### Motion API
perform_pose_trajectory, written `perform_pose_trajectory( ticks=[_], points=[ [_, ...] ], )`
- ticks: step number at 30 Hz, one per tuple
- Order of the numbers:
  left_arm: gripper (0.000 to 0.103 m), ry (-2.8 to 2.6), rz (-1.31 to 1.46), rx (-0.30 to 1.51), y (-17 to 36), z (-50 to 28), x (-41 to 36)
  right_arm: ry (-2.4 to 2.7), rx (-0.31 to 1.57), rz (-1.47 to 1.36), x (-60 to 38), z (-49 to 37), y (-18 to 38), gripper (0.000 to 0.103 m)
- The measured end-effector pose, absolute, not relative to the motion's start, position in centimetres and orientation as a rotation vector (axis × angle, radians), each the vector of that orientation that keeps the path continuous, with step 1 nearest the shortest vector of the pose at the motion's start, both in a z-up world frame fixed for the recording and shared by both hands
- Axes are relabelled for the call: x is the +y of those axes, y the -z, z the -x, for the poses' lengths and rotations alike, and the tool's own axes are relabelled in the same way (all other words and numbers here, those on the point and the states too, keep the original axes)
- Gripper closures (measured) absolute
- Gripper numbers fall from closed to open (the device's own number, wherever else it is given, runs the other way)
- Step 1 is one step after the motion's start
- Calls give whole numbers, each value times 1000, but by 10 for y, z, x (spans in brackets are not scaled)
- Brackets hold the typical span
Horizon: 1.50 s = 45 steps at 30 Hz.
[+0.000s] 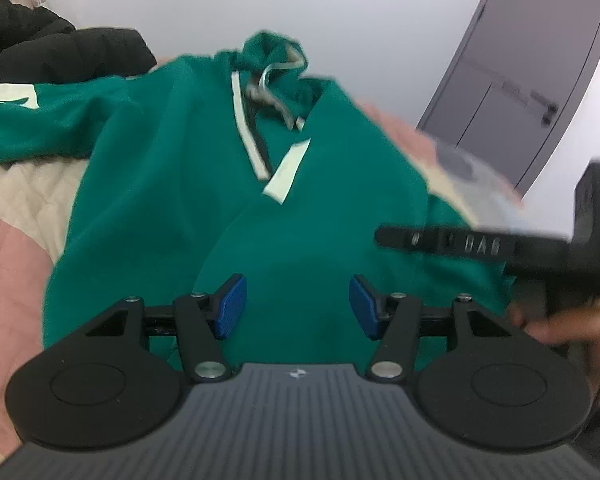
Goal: Fold large clothes
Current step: 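Lower the sleeve onto the hoodie front and open the right gripper, then grasp the other sleeve cuff with the left gripper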
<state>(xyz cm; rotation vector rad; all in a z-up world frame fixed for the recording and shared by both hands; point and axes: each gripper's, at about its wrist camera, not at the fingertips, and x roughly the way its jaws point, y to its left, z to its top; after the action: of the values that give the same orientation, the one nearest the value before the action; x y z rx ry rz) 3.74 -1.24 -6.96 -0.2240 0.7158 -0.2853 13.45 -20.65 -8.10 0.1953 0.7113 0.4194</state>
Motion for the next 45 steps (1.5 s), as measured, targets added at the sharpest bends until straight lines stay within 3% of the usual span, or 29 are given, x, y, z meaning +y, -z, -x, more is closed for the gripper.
perform_pose_trajectory(
  ticks=[12, 21, 38, 45],
  points=[
    [41, 220, 114, 817, 99, -52, -28, -405, 816, -45, -194, -149, 120, 55],
    [39, 141, 288, 662, 59, -37, 17, -385, 822, -105, -204, -140, 114, 55],
    [36, -207, 503, 524, 13, -32, 179, -355, 806, -97, -204, -129, 110, 55],
    [36, -368, 690, 574, 36, -34, 264, -353, 811, -116, -206, -129, 109, 54]
  ],
)
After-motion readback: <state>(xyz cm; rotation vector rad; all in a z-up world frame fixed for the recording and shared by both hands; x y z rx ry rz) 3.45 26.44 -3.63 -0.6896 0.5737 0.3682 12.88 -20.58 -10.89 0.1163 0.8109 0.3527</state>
